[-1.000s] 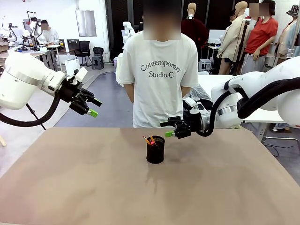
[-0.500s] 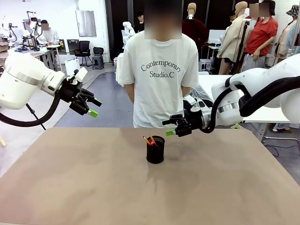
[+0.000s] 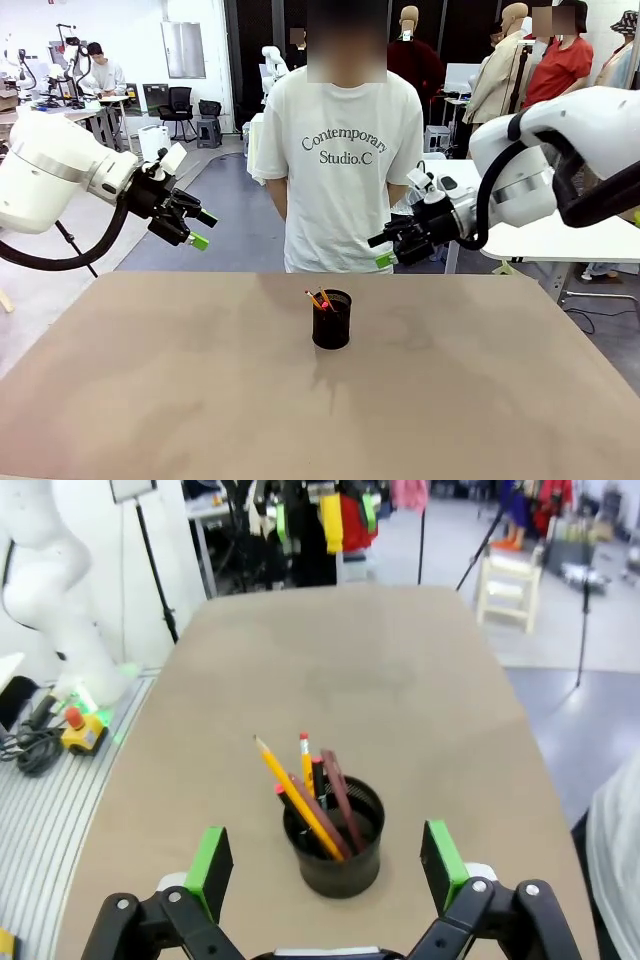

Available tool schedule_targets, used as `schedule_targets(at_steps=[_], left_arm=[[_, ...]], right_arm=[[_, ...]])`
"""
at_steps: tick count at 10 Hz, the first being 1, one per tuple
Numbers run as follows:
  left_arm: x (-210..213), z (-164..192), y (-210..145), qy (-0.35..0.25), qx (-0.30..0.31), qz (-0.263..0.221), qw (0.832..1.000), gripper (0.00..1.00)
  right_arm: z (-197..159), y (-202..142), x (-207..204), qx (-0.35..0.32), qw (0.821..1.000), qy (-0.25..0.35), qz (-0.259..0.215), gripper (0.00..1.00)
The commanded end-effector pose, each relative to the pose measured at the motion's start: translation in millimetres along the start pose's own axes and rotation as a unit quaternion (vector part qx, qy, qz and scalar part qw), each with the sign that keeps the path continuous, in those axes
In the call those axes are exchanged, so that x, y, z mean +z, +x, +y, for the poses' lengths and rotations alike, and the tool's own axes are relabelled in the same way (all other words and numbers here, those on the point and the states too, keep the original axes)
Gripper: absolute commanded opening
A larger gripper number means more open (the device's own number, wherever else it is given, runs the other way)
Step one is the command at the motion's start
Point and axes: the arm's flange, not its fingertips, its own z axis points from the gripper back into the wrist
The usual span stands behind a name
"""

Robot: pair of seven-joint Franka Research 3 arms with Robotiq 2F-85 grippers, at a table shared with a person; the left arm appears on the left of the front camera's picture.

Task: Place the pens into the pen holder.
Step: Pick up a writing instrument from the table and place it into the Pen holder.

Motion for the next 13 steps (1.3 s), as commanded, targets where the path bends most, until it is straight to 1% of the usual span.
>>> schedule_targets(at_steps=[1, 3, 4, 5, 7, 8, 9, 11, 13], left_arm=[[1.8, -0.6, 0.7, 0.000, -0.001, 0.001, 1.000, 1.00], [1.8, -0.6, 0.7, 0.000, -0.001, 0.001, 1.000, 1.00], [1.8, -0.6, 0.7, 0.000, -0.001, 0.001, 1.000, 1.00], [1.8, -0.6, 0.7, 0.000, -0.001, 0.001, 1.000, 1.00], [1.8, -0.6, 0.7, 0.000, -0.001, 0.001, 1.000, 1.00], [1.8, -0.6, 0.7, 0.000, -0.001, 0.001, 1.000, 1.00], [1.8, -0.6, 0.7, 0.000, -0.001, 0.001, 1.000, 1.00], [1.8, -0.6, 0.7, 0.000, -0.001, 0.001, 1.000, 1.00], [1.8, -0.6, 0.7, 0.000, -0.001, 0.001, 1.000, 1.00]], right_arm=[[2.6, 11.5, 19.2, -0.022, 0.999, -0.009, 0.038, 1.00], [8.9, 18.5, 49.9, -0.016, 0.997, -0.045, 0.055, 1.00], [14.0, 17.3, 62.3, -0.014, 0.996, -0.053, 0.071, 1.00], [17.1, 19.2, 74.8, -0.006, 0.995, -0.058, 0.086, 1.00], [26.7, 26.7, 92.9, 0.003, 0.994, -0.049, 0.095, 1.00], [25.0, 31.6, 104.1, 0.004, 0.993, -0.059, 0.104, 1.00], [26.7, 35.4, 112.9, 0.001, 0.993, -0.061, 0.104, 1.00], [29.8, 44.5, 132.1, 0.004, 0.993, -0.079, 0.087, 1.00], [29.3, 49.0, 146.2, -0.004, 0.991, -0.094, 0.093, 1.00]])
